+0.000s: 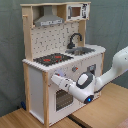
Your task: Play with the kitchen
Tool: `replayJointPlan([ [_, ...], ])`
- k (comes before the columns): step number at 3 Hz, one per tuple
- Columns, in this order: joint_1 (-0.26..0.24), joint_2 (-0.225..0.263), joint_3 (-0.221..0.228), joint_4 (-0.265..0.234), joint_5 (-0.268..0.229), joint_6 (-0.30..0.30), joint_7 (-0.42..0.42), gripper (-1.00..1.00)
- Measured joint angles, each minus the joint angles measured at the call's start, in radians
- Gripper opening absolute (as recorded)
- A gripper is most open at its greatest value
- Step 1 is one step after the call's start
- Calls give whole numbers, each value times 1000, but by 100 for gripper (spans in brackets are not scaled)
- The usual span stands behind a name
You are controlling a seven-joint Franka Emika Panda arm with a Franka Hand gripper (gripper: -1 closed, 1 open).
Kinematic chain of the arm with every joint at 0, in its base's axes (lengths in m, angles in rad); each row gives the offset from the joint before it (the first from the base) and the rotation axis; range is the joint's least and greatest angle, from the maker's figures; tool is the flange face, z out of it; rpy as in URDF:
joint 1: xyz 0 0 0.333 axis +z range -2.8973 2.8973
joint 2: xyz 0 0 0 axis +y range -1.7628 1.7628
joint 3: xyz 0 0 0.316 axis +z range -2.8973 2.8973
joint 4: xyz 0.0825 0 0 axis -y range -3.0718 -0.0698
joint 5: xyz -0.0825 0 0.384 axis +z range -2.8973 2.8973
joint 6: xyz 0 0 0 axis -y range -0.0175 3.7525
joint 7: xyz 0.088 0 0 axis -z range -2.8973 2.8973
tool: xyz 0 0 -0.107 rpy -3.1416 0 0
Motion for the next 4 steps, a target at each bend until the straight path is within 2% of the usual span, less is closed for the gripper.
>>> replayJointPlan([
  [4,5,-37,0,-12,-90,-57,-408,-100],
])
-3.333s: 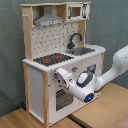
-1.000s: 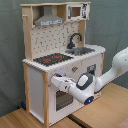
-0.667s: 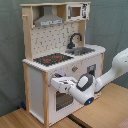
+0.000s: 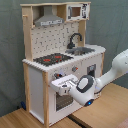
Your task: Play with the kitchen
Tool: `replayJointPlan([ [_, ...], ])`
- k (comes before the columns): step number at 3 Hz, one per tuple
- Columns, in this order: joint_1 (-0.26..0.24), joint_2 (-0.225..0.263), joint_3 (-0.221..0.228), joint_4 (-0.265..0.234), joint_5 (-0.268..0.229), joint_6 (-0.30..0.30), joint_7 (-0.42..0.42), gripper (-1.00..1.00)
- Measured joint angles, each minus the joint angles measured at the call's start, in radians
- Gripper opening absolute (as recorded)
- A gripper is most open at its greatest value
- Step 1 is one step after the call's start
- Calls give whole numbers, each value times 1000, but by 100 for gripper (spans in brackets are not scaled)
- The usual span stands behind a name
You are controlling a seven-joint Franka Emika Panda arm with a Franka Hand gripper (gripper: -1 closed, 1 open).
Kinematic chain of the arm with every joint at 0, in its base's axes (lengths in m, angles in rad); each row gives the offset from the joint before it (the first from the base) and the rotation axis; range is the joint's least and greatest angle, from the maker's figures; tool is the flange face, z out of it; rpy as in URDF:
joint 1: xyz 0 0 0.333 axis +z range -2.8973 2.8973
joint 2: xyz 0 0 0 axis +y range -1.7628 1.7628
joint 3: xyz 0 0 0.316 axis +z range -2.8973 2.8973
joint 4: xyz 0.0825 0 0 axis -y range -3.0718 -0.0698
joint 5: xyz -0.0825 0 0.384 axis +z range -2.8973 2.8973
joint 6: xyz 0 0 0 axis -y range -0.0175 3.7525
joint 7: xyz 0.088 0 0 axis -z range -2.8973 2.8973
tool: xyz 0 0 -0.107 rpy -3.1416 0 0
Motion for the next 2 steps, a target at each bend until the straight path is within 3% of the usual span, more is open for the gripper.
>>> replayJointPlan([
  [1,0,-3,0,0,-2,-4,-28,-100],
  [2,0,-3,0,0,-2,-4,-28,100],
])
